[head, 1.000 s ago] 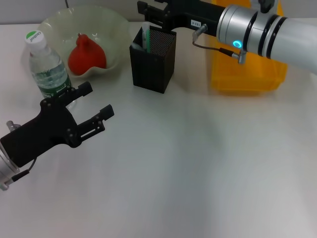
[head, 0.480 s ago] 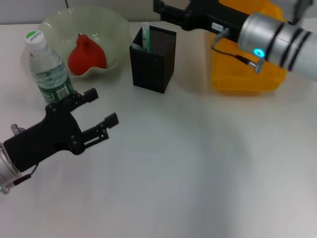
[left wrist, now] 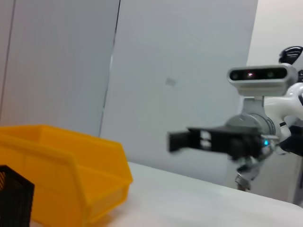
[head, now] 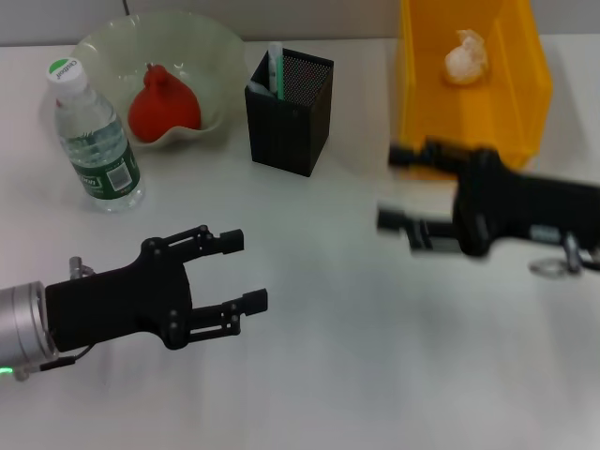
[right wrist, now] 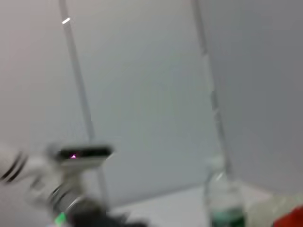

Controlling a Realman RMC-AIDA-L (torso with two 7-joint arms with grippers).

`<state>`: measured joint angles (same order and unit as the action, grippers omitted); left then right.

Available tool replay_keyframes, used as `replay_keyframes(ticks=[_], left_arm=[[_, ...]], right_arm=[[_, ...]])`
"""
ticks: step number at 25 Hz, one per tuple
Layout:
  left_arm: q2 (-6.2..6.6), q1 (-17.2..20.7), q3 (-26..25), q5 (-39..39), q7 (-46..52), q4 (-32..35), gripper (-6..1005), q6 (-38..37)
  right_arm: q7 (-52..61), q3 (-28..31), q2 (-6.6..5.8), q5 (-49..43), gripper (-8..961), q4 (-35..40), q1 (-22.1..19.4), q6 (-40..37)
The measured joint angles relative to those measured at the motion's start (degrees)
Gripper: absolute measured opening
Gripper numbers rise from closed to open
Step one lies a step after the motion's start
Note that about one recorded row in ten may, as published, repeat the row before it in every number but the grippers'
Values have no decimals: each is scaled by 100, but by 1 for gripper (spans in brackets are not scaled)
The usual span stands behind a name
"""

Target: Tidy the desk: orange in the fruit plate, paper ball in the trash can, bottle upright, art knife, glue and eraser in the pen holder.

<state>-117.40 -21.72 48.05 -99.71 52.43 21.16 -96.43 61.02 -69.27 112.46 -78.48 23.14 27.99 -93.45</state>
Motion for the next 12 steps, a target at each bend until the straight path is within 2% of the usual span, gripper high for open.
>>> replay_keyframes(ticks=[2,6,12], left_arm=[[73,-121,132,-5,313,31,785,12],[72,-169,189,-94,337,51,785,24],[62,-326,184,-599,389,106,785,264]], right_arm=[[1,3,-28,-177,811,-18,-8,-60],[2,5,-29,-800,810,-49,-9,-52],[-19,-21,115,-1179,809,-13,91,209]])
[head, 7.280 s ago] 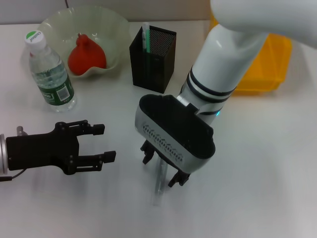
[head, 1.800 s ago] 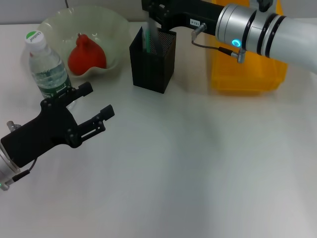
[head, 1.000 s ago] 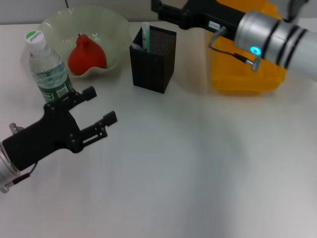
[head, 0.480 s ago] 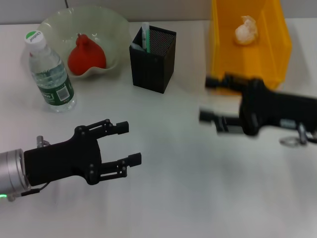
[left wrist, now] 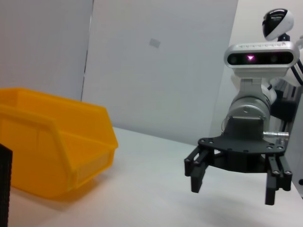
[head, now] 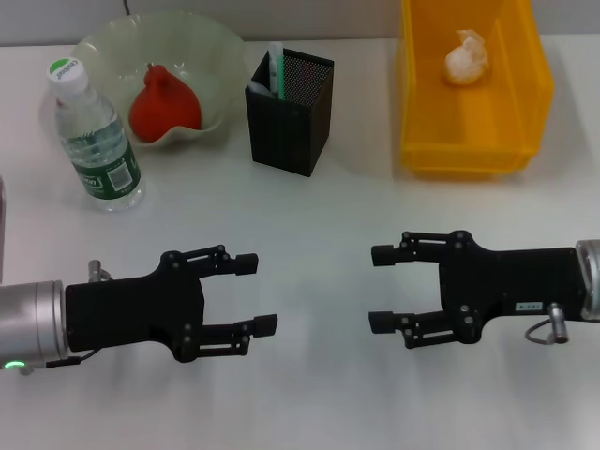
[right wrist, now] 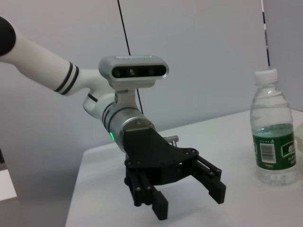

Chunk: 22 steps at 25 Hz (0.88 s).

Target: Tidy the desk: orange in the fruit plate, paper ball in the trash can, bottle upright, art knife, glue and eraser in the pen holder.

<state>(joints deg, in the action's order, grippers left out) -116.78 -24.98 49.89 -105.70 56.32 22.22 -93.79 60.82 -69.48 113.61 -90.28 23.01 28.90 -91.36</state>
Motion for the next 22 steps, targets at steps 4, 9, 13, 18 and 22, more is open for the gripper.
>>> replay_keyframes(ticks=[4,9,13,18,22], left_arm=[[45,-15,33,-45,20,36,785,-36],[64,-22,13,-233,54,99,785,-56],[74,-8,4,-285,145,194,785,-117],[89,24,5,-292,144,218,785,-187],[97,37,13,-300,143,220,785,-191]], right_arm=[[6,-18,29,-6,809,-27,115,95],[34,-18,80,-10,808,-35,200,111],[36,-18,97,-13,808,-17,208,89],[37,-10,134,-16,808,-16,206,113],[37,5,150,-16,808,-11,194,115]])
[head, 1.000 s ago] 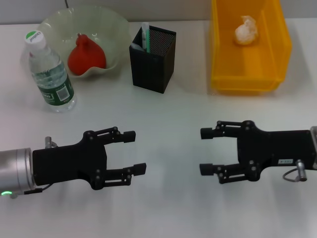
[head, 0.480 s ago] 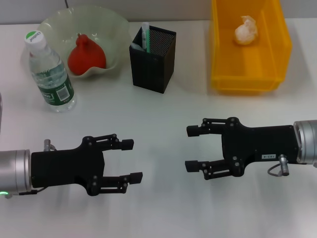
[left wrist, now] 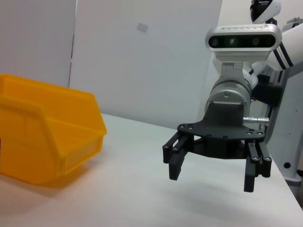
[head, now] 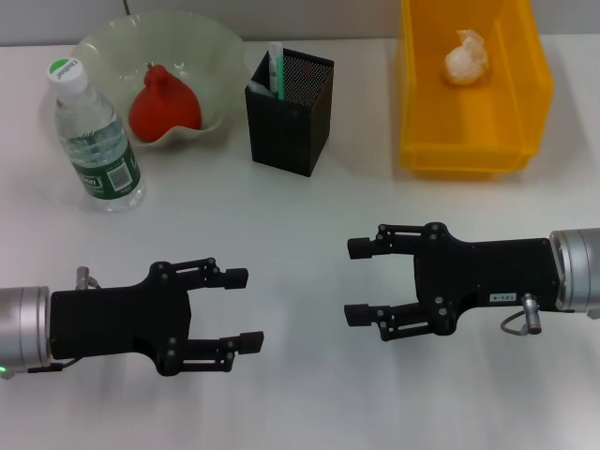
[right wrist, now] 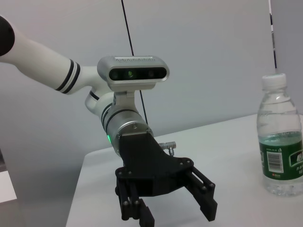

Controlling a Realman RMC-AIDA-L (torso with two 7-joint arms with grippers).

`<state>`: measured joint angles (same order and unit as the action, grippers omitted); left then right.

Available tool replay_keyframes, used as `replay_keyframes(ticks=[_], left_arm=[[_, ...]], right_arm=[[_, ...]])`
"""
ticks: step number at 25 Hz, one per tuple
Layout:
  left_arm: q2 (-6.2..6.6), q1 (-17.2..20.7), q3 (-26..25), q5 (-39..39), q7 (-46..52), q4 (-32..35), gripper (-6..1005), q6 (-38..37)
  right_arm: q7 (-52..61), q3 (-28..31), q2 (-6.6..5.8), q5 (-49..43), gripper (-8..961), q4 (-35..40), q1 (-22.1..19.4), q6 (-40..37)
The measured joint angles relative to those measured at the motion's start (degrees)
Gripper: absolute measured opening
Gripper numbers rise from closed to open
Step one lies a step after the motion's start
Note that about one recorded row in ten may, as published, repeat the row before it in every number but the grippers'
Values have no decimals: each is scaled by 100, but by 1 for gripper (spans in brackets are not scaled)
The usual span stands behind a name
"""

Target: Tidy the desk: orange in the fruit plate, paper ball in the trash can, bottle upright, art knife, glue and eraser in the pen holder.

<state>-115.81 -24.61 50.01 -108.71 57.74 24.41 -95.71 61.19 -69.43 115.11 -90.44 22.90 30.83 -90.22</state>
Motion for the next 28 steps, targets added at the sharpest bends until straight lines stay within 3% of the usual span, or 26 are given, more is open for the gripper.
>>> replay_keyframes(ticks=[28], left_arm=[[-29,18,43,-1,-53,2,785,43]], right_arm=[[24,18,-20,0,808,-14,-11,-99]])
